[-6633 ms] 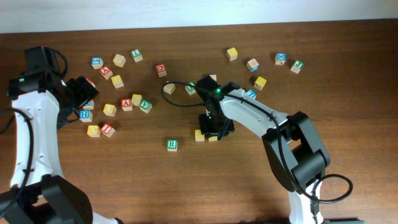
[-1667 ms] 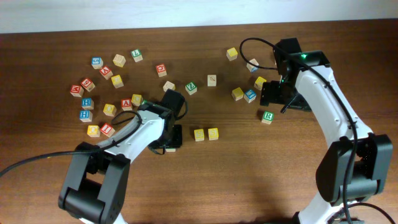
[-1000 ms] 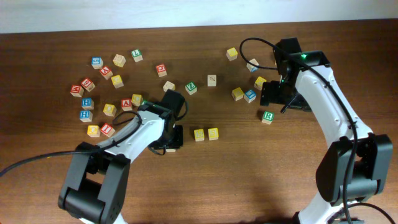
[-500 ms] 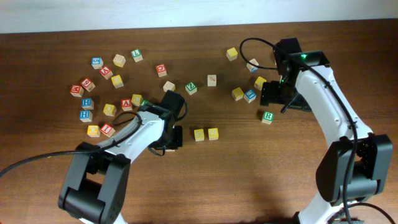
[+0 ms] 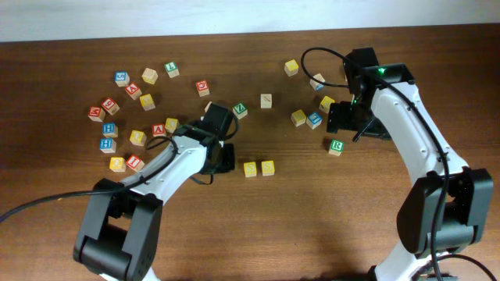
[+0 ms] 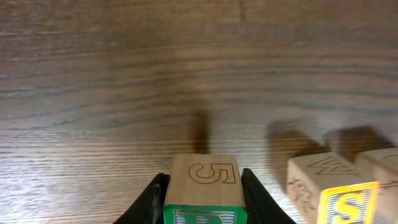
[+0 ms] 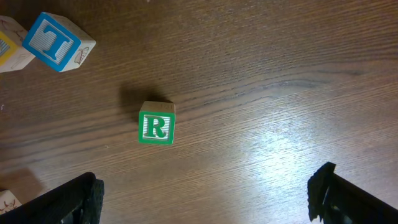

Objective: Spell out RSS

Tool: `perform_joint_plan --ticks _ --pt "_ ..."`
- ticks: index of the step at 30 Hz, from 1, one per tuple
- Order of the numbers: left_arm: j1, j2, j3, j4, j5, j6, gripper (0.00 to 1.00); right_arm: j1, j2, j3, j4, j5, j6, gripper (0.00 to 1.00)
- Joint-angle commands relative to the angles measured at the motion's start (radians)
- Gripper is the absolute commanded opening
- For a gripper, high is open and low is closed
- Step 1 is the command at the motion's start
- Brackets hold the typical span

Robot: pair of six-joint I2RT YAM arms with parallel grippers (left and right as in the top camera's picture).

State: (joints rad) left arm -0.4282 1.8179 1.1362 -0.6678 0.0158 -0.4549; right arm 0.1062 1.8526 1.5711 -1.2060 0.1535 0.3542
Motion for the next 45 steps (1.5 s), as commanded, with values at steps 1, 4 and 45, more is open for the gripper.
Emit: perform_joint_plan --ticks 1,4,45 --pt "-0.01 0.008 0.016 0.006 0.034 -0.057 0.26 -0.002 0.002 -0.004 0.001 0.016 -0.006 0.98" --pt "-0.031 0.008 0.015 -0.003 0.035 -0.057 0.25 -0.002 0.002 -0.004 0.001 0.016 -0.006 0.98" --pt "-0.113 0.048 0.013 -0.035 -0.057 -0.093 0.28 -0.002 0.002 -0.004 0.001 0.016 -0.006 0.98"
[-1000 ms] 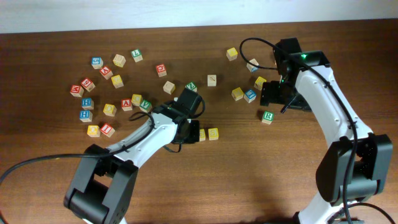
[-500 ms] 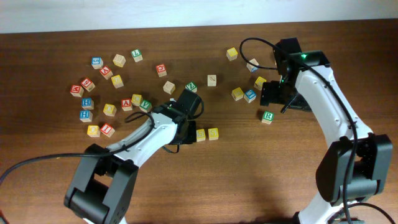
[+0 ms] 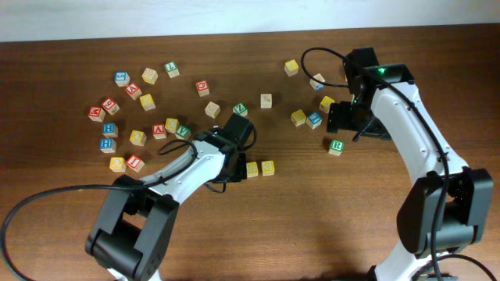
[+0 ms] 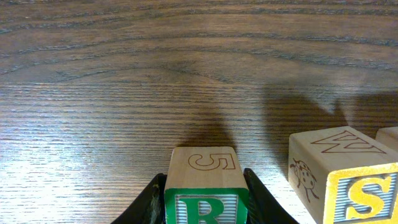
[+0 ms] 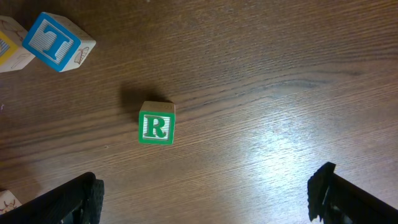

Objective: Spell out RSS

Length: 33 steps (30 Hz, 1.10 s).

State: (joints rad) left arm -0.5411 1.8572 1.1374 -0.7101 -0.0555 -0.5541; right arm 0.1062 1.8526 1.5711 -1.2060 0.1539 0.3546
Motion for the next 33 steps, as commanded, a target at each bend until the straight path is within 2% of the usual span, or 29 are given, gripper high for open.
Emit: perform_joint_plan --ticks 1,10,18,19,21,23,33 --pt "0.0 0.009 0.012 0.01 0.014 0.025 0.29 -0.002 0.002 -0.004 0.001 0.016 -0.006 0.98" --pt "0.0 0.009 0.017 0.014 0.015 0.055 0.36 -0.002 0.002 -0.004 0.001 0.016 -0.006 0.98" --pt "0.001 0.009 0.031 0.012 0.063 0.055 0.33 -0.002 0.002 -0.004 0.001 0.016 -0.006 0.98" --pt "0.001 0.009 0.031 0.01 0.063 0.055 0.34 -0.002 0.002 -0.004 0.001 0.016 -0.006 0.98" --pt "0.001 0.009 0.031 0.01 0.062 0.055 0.49 -0.002 0.002 -0.004 0.001 0.016 -0.006 0.98" --pt "0.001 0.009 0.031 0.009 0.059 0.055 0.57 -0.002 0.002 -0.004 0.001 0.016 -0.006 0.98" --pt "0.041 0.008 0.115 -0.117 0.048 0.055 0.56 -0.002 0.002 -0.004 0.001 0.016 -0.006 0.98"
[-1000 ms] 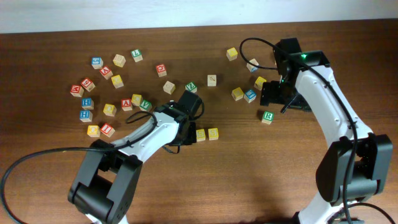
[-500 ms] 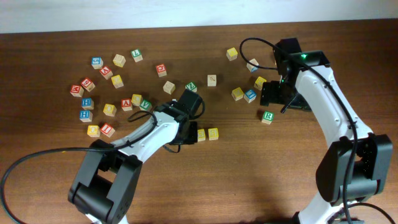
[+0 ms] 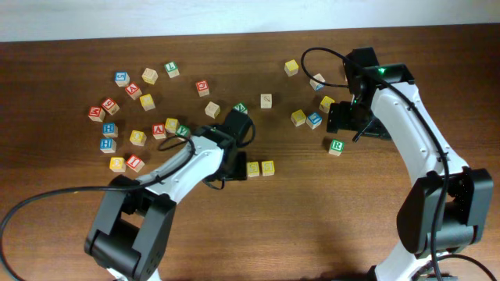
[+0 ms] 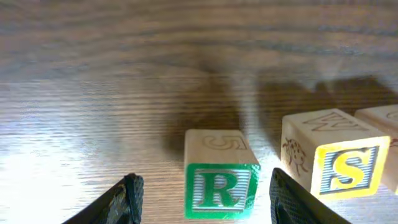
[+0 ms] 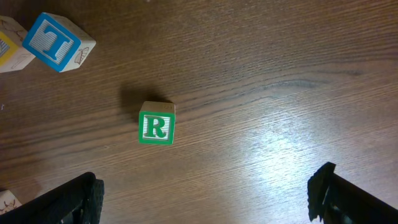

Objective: Spell out RSS

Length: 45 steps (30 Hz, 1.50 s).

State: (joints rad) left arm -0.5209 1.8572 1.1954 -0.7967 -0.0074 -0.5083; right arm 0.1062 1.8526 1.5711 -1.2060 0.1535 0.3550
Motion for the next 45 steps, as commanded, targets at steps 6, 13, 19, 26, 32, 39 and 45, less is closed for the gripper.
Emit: perform_joint_plan --ticks 6,13,19,26,32,39,45 --pt "0.054 -0.015 0.185 -0.169 0.0 0.01 0.56 -0.002 0.002 -0.004 0.001 0.016 -0.007 0.98" --pt "0.146 -0.071 0.365 -0.351 0.0 0.01 0.61 -0.002 0.002 -0.004 0.001 0.016 -0.007 0.98" --pt "0.255 -0.077 0.37 -0.456 -0.031 0.095 0.68 -0.002 0.002 -0.004 0.001 0.016 -0.007 0.98" --pt "0.354 -0.077 0.36 -0.479 -0.066 0.095 0.88 -0.002 0.002 -0.004 0.018 0.014 -0.006 0.98" --pt "0.354 -0.077 0.34 -0.491 -0.066 0.095 0.53 -0.002 0.002 -0.004 -0.038 -0.137 -0.007 0.98" --pt "0.353 -0.077 0.197 -0.415 -0.064 0.095 0.12 0.0 0.004 -0.068 -0.025 -0.301 -0.007 0.99" --pt "0.353 -0.077 0.092 -0.326 -0.026 0.094 0.0 0.009 0.004 -0.192 0.066 -0.314 -0.007 0.06"
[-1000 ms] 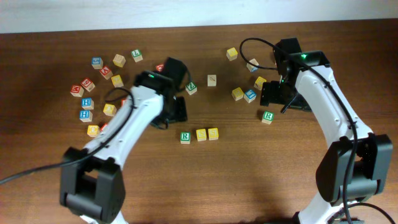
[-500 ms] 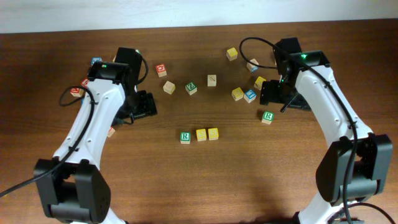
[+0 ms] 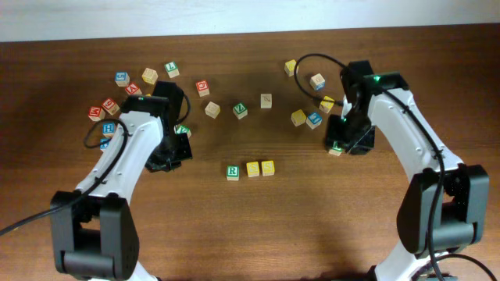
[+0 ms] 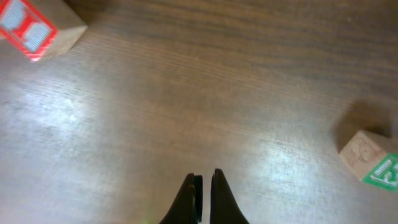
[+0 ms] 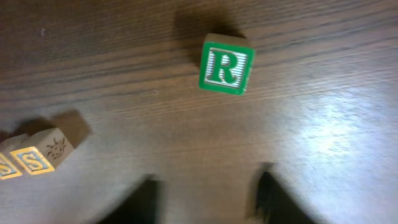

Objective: Spell out RSS

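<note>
A green R block (image 3: pixel 232 172) stands in a row with two yellow S blocks (image 3: pixel 252 168) (image 3: pixel 268 167) at the table's middle, reading R S S. My left gripper (image 3: pixel 173 152) (image 4: pixel 201 186) is off to the left of the row, shut with nothing between its fingers. My right gripper (image 3: pixel 348 142) (image 5: pixel 208 193) is open and blurred, low over a second green R block (image 5: pixel 226 65) (image 3: pixel 336 146) that lies free ahead of its fingers. The right wrist view also catches a yellow S block (image 5: pixel 37 157) at its left edge.
Several loose letter blocks are scattered at the back left (image 3: pixel 125 86) and back right (image 3: pixel 312 117). A red-faced block (image 4: pixel 31 25) and a green-faced block (image 4: pixel 373 165) lie ahead of the left gripper. Bare wood fills the table front (image 3: pixel 258 234).
My left gripper was open around the green R block beside the S blocks; now it is far to the left and shut, empty. My right gripper has shifted closer to the second R block.
My left gripper held the green R block to the left of the two S blocks. Then it held it down on the table beside them. Then it stood open with the block left in the row, and now it is away, shut. The right arm stayed still until now.
</note>
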Tool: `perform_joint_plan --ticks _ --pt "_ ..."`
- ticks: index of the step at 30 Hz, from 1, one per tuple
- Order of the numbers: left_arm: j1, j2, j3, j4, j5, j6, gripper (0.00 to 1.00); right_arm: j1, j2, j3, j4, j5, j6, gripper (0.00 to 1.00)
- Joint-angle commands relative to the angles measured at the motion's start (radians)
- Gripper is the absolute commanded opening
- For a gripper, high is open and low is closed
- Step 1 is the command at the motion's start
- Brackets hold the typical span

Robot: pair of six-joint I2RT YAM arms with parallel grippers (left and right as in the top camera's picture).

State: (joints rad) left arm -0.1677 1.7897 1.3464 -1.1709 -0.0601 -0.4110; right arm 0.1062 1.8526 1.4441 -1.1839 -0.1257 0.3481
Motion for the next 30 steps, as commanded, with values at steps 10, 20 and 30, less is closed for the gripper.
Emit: perform_joint_plan --ticks 10,20,30 --pt "-0.121 -0.009 -0.259 0.381 0.185 -0.003 0.0 0.135 0.005 -0.262 0.345 -0.145 0.0 0.04" --pt "-0.153 0.047 -0.267 0.476 0.241 -0.063 0.0 0.269 0.007 -0.262 0.48 -0.151 0.103 0.04" --pt "-0.153 0.064 -0.267 0.486 0.308 -0.063 0.0 0.321 0.055 -0.262 0.508 -0.16 0.164 0.04"
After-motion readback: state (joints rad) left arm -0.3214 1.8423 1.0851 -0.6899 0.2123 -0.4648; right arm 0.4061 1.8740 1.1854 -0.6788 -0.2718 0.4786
